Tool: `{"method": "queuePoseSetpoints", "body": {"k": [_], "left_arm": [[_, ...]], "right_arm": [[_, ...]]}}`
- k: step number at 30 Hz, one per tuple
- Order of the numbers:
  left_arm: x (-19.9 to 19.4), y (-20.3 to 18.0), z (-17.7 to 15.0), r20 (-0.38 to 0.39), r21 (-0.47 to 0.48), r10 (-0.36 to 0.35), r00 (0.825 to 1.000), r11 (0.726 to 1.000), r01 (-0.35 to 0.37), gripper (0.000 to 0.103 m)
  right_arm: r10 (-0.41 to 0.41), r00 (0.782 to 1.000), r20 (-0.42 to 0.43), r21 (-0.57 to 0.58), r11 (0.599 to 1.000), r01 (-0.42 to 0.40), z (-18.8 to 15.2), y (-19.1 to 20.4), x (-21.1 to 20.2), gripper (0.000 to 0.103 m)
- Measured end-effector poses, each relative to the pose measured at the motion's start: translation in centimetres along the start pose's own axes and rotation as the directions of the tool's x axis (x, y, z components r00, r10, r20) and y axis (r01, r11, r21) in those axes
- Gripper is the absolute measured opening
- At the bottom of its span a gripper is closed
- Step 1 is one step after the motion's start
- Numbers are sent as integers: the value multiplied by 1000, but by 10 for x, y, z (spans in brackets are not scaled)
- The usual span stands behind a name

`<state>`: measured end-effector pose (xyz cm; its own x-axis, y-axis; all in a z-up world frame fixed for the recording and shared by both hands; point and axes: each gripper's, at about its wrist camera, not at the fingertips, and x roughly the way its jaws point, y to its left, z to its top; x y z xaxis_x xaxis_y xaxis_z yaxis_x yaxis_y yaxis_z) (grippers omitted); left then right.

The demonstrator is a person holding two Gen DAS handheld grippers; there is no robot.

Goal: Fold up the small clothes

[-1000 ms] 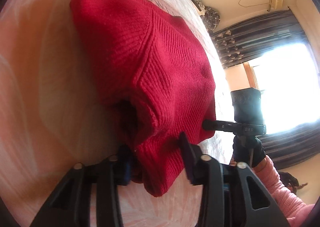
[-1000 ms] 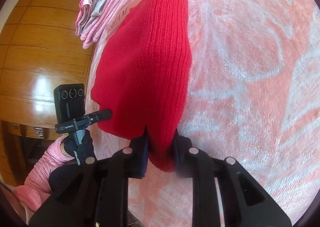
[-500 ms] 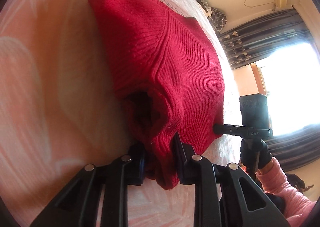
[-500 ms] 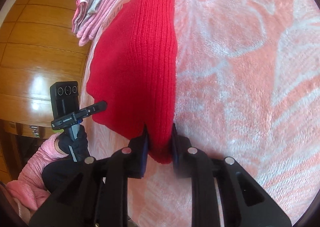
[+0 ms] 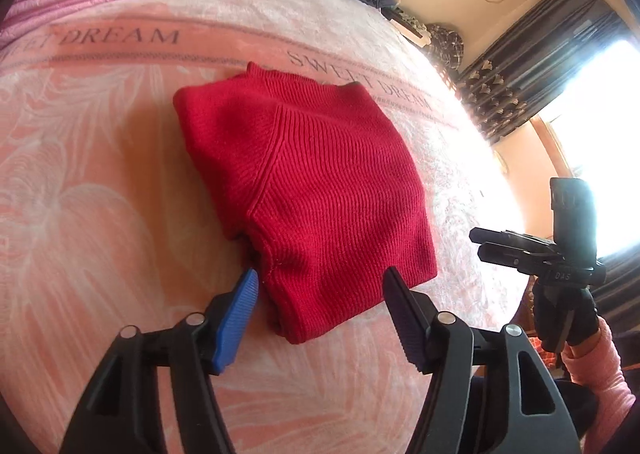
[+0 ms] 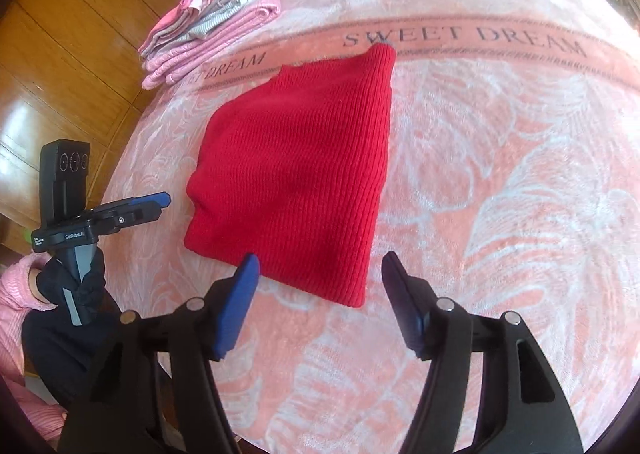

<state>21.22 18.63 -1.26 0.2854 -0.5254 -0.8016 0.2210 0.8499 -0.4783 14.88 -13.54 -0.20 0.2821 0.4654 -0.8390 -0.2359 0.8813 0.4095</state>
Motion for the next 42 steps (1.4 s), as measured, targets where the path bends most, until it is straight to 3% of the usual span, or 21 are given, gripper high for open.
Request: {"method": "queuePoseSetpoints", "body": {"k": [3, 6, 11, 14, 17, 20, 25, 28, 39, 42], "left_arm": [[-31, -21, -5, 77, 28, 66, 995, 997, -68, 83], [-53, -41, -12, 123, 23, 159, 980, 986, -163, 87], [-79, -60, -28, 160, 0, 367, 916, 928, -371, 91], [-97, -65, -42, 171, -44, 408, 897, 912, -407, 91], [-109, -74, -56, 210, -50, 450, 868, 892, -450, 91], [-113, -77, -69, 217, -63, 435, 874, 900, -432, 91], [-116, -78, -89, 218, -80, 434, 874, 900, -428, 91], [-119, -79, -98, 228, -90, 434, 872, 901, -425, 91], [-122, -87, -110, 273, -59, 514, 813, 852, -519, 91], [-125, -88, -110, 282, -65, 514, 810, 853, -518, 91]], "right_arm": [[-37, 998, 54, -20, 999, 39, 1, 23, -23, 73], [-74, 989, 126, -34, 996, 79, -2, 42, -47, 82], [-147, 961, 234, -42, 986, 161, -9, 77, -73, 88], [-218, 932, 290, -42, 970, 240, -19, 96, -86, 93], [-247, 915, 320, 8, 966, 258, -30, 104, -94, 97], [-219, 918, 330, 59, 976, 211, -40, 103, -100, 97], [-378, 878, 292, 68, 924, 375, -48, 110, -94, 98], [-342, 895, 285, 23, 936, 350, -53, 118, -86, 98], [-289, 933, 216, 8, 956, 294, -63, 127, -64, 97], [-281, 941, 189, 30, 959, 280, -63, 122, -58, 97]]}}
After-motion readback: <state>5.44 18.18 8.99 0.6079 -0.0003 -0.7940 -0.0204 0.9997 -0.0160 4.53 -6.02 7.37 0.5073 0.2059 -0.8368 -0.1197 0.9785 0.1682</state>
